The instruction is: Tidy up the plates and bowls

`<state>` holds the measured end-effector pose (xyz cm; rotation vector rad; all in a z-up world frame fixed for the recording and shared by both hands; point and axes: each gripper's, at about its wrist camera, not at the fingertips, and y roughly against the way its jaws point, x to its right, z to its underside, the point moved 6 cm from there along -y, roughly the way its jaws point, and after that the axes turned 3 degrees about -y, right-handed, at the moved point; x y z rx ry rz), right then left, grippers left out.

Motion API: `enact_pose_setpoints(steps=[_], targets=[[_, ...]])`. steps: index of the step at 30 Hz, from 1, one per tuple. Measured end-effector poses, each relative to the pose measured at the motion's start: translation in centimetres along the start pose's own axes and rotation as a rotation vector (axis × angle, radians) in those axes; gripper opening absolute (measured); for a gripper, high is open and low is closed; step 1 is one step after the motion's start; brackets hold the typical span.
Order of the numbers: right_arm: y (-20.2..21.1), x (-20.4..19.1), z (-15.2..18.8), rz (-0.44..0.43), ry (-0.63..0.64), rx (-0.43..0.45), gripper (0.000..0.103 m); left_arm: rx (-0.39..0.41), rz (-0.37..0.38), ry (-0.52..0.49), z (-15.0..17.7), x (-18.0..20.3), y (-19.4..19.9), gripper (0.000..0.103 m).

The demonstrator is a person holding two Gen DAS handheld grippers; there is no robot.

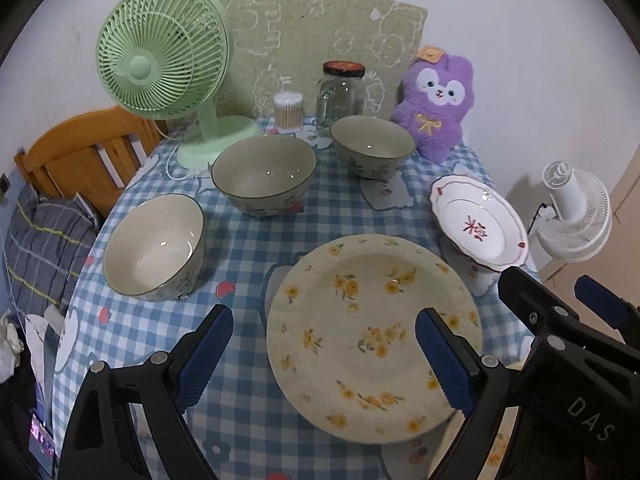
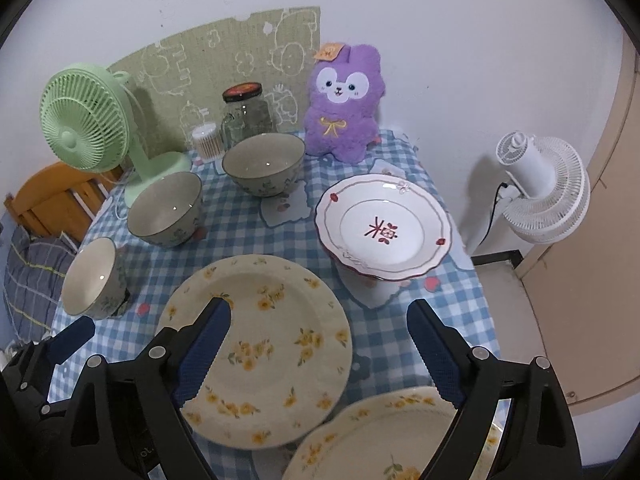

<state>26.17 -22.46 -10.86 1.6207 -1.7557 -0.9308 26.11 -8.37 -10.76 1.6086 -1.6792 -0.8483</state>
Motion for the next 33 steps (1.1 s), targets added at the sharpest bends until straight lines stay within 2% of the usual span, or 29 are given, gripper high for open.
enact_pose_setpoints(steps=[19,33], targets=[[-8.9,0.4,2.1,0.028,-0.005,-0.148,0.089,-0.151,-0.035,0.044,2.3,-1.5,-9.0,0.092],[-12.4,1.0,3.4,0.036,-0.061,-0.224,0.086,-0.217,-0.039,0.032,3.1,-0.8,-11.2,0.082]])
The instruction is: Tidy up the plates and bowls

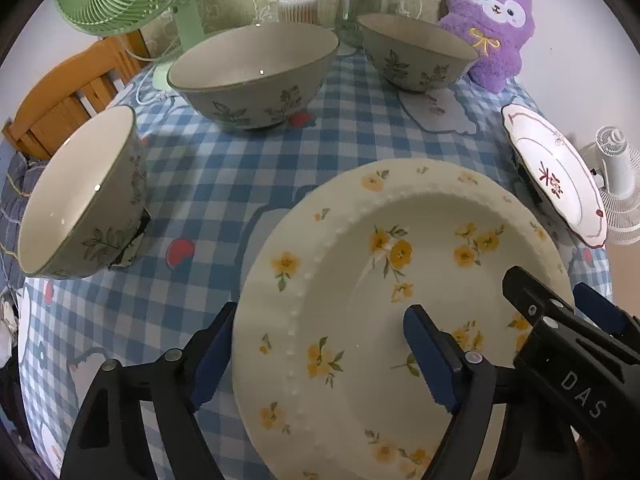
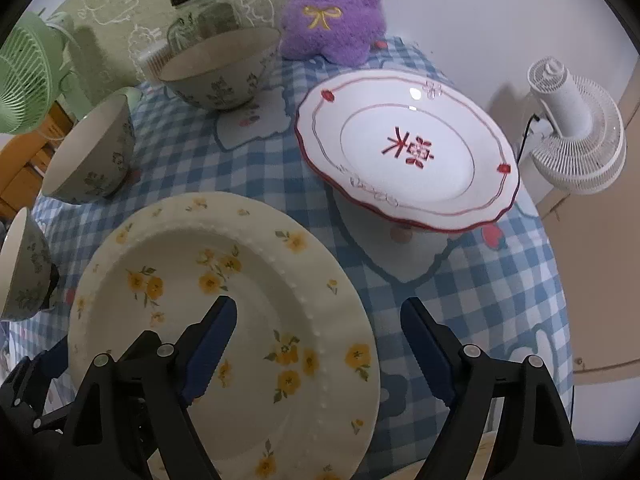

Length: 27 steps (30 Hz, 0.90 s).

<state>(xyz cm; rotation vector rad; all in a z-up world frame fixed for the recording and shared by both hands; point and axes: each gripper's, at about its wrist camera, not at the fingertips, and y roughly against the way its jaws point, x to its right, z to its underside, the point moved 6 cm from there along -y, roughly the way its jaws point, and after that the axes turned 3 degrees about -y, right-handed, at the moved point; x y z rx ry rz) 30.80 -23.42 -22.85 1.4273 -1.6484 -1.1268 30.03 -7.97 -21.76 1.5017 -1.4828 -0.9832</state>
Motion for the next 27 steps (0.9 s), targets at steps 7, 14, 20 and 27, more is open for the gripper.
enact_pose_setpoints(steps=[7,14,20,27], targets=[[-0.7,-0.3,0.0,-0.01,-0.008,-0.007,0.084,0.0,0.005,0.006,0.0,0.1,-0.1,0.081],[-1.3,-0.9,0.2,-0.037,0.0,-0.026,0.076,0.013,0.003,-0.011,0.0,0.1,0.0,0.081],[-1.2,-1.0,0.1,-0.03,0.011,-0.034,0.074,0.014,0.009,-0.018,0.0,0.2,-0.1,0.081],[-0.7,-0.7,0.4,-0.042,0.03,-0.045,0.067,0.019,0.02,0.024,-0.1,-1.0,0.4,0.061]])
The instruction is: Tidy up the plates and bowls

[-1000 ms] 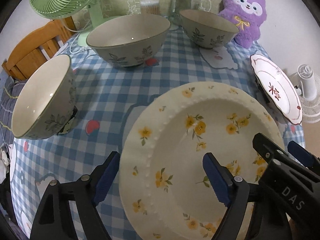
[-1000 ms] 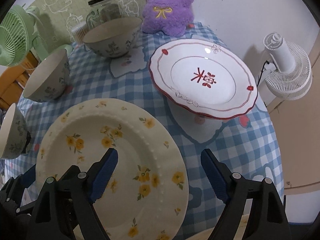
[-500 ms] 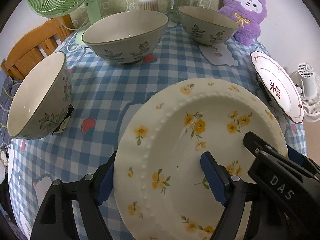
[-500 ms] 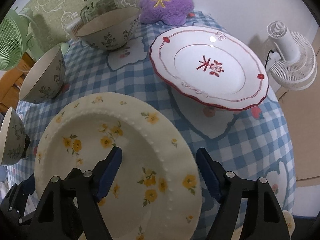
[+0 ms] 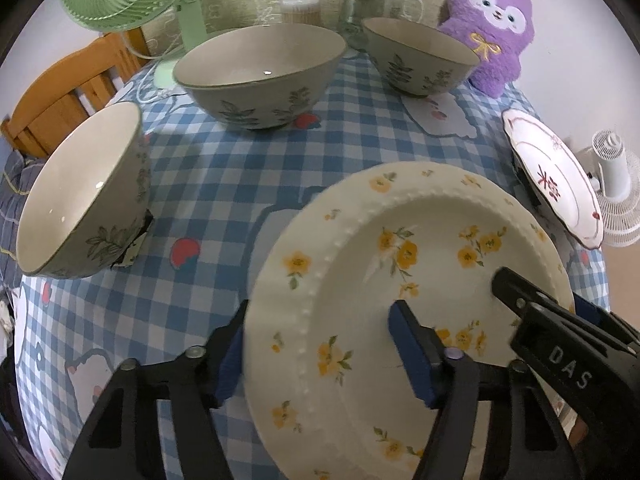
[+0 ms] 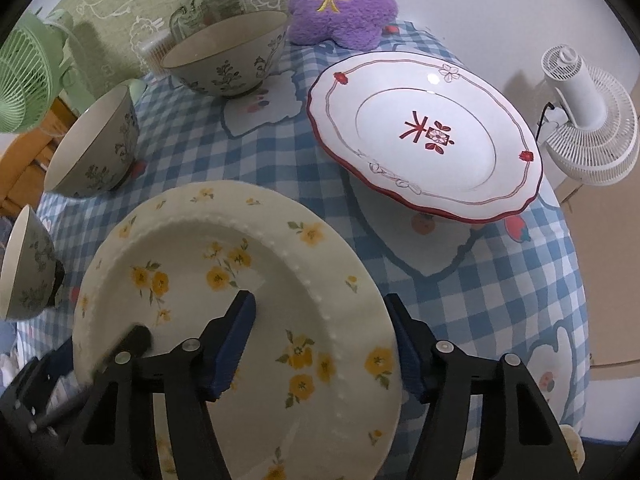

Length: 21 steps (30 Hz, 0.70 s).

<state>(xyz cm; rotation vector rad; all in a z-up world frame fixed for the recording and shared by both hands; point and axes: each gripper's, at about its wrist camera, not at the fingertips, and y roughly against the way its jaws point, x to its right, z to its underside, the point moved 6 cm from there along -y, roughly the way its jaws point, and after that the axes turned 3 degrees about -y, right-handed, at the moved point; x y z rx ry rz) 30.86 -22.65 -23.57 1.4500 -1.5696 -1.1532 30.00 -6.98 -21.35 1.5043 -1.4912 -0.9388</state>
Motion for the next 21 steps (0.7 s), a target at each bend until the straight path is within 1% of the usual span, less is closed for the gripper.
enact_pose_setpoints(steps=[2,6,10,13,21], targets=[[0.2,0.0,0.2,-0.001,0.007,-0.005,0.066,-0.01,0.01,0.025,-0.2,-0.4,-0.1,0.06],[0.3,0.1,0.3,-0.006,0.002,-0.018,0.065,0.001,-0.01,-0.019,-0.4,-0.1,0.1,0.061],[0.6,0.0,0.5,0.004,0.003,-0.023,0.065,-0.002,-0.013,-0.029,-0.2,-0.1,0.2,0.06],[0.8,0.1,0.7,0.011,-0.008,-0.028,0.065,0.004,-0.021,-0.054,0.2,-0.1,0.5,0.06],[1.1,-0.2,1.1,0.013,-0.011,-0.039,0.065,-0.014,-0.017,-0.059,0.7,-0.5,1.0,0.06]])
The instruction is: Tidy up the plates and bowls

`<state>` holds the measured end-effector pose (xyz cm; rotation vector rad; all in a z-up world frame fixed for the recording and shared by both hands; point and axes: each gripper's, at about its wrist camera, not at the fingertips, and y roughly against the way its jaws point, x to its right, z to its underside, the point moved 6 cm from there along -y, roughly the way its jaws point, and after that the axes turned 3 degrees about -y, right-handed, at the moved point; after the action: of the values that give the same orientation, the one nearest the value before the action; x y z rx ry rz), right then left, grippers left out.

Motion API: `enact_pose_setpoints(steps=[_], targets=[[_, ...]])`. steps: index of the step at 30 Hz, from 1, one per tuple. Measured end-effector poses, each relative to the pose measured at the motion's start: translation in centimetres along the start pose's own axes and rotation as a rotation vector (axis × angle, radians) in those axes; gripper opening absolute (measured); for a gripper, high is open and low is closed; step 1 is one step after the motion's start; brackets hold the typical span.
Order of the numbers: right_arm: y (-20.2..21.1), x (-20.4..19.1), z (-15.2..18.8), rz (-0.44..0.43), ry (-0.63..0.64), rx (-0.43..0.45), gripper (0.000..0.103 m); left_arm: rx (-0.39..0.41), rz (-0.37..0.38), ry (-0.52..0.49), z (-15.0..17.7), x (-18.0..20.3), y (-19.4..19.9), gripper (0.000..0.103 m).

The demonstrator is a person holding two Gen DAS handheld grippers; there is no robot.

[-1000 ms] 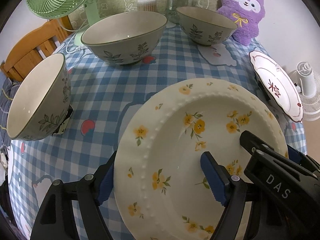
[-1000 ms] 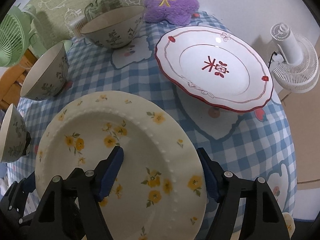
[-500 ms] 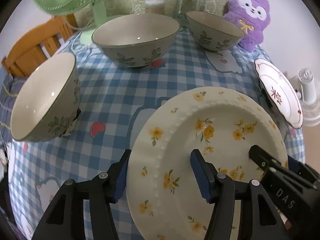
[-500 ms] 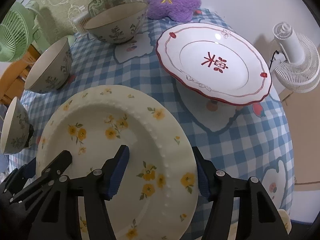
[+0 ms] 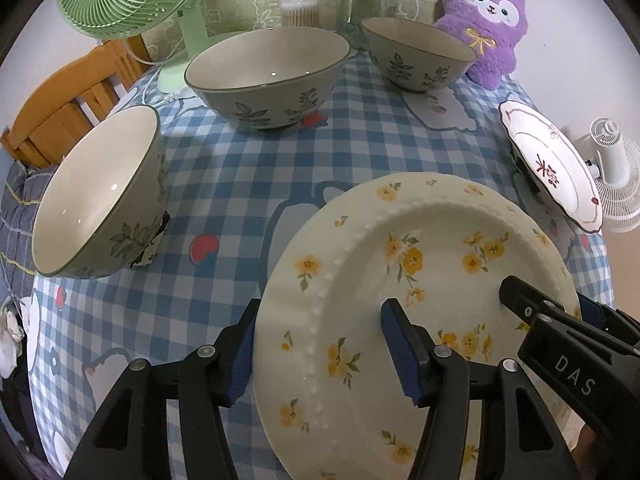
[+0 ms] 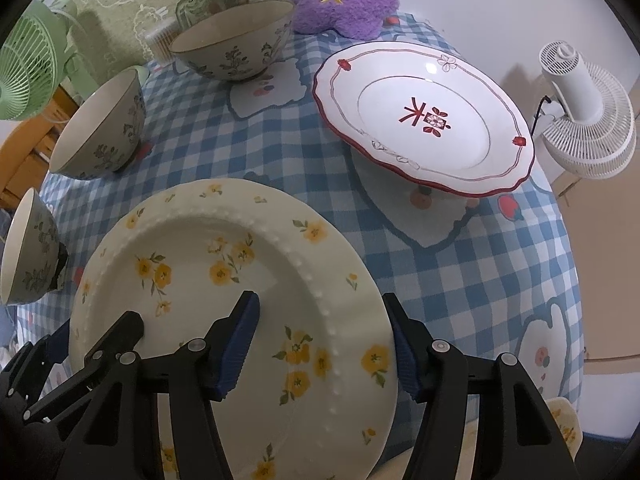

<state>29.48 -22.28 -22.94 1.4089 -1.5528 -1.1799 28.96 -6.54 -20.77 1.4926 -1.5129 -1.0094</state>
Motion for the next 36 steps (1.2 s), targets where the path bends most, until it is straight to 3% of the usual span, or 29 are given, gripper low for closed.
enact_pose_setpoints(steps=[17,21,33,36], targets=[[-0.7,-0.3,-0.7,-0.021,0.025,0.006,0.067,-0.015,-0.016,0.009,0.6,0.4,-0.3,0.064],[-0.9,-0.7,-0.7,-0.03,0.039,-0.011,0.072,-0.019,-0.009,0.018,0.5,0.3,-0.4,0.064],[-0.7,-0.2,0.9,-0.042,-0.015,-0.089,0.069,-0.027,-0.001,0.021,0.7,0.3,-0.3,0.064],[-0.6,-0.3,1.1,-0.044,-0.018,-0.084,0.07,0.007,-0.026,-0.001,0.7,0.3,0.0,0.062]])
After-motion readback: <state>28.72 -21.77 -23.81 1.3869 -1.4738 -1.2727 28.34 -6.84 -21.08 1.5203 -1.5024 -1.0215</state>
